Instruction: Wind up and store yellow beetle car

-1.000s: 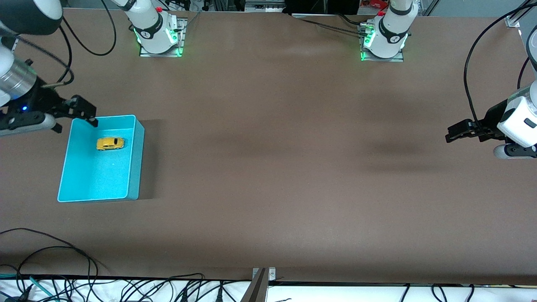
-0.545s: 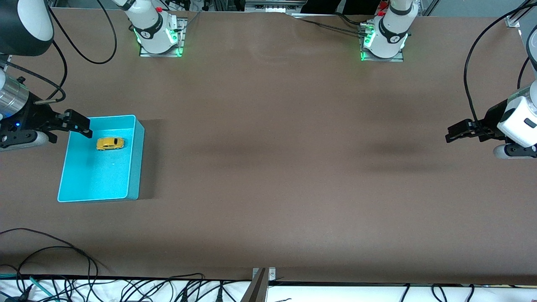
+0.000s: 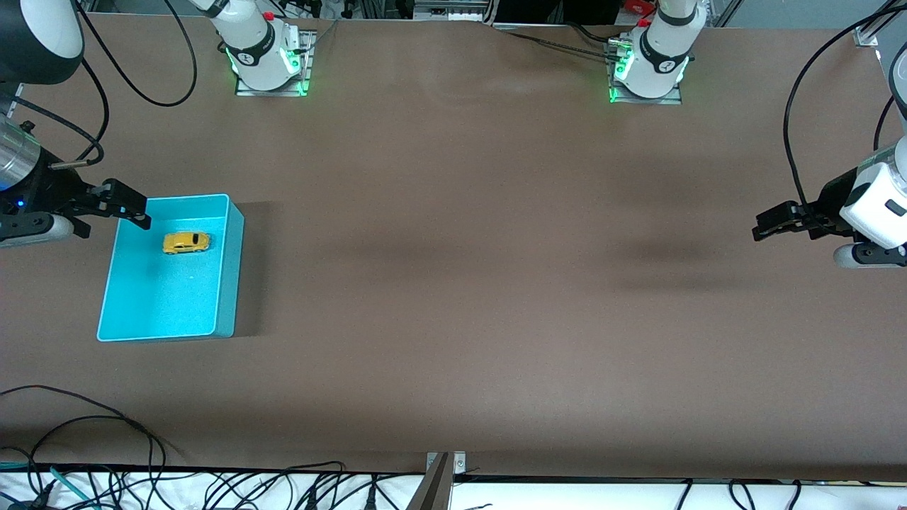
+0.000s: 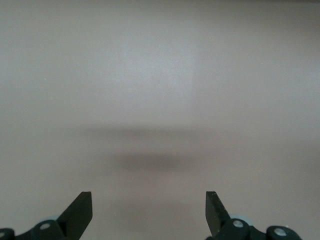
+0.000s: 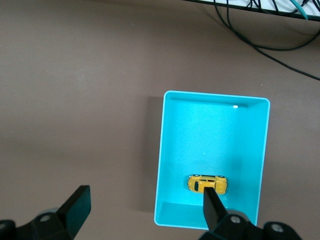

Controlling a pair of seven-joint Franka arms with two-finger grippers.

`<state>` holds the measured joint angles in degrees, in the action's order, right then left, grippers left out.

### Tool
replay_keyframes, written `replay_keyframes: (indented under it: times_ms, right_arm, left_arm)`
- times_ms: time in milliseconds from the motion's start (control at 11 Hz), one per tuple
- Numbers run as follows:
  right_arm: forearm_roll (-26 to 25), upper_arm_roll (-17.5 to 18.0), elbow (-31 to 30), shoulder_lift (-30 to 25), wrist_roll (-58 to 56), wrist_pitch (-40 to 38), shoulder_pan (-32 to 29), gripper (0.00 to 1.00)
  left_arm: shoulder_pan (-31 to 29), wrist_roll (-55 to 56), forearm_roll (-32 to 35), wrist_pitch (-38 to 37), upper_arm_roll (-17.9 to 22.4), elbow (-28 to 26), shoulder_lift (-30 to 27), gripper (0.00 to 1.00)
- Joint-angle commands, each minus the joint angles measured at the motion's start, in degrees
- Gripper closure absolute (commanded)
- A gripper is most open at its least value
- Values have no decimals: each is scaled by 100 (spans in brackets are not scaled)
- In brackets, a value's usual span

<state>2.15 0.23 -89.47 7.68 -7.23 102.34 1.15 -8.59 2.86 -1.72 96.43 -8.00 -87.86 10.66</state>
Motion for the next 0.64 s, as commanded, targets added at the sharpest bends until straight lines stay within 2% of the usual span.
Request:
replay_keyframes:
  times_ms: [0,273,545]
  right_arm:
    - [-48,-5,105,-100,-59,-231,-80,0]
    - [-48,4,166,-92,11,-442,-71,0]
    - [-39,-163,272,-83,2,-608,-89,0]
  left_arm:
    - [-11,-154,-65,-27,0,58,-20,0]
    - [-11,-146,-65,-27,0,58,-20,0]
    - [-11,-146,-65,-27,0,58,-20,0]
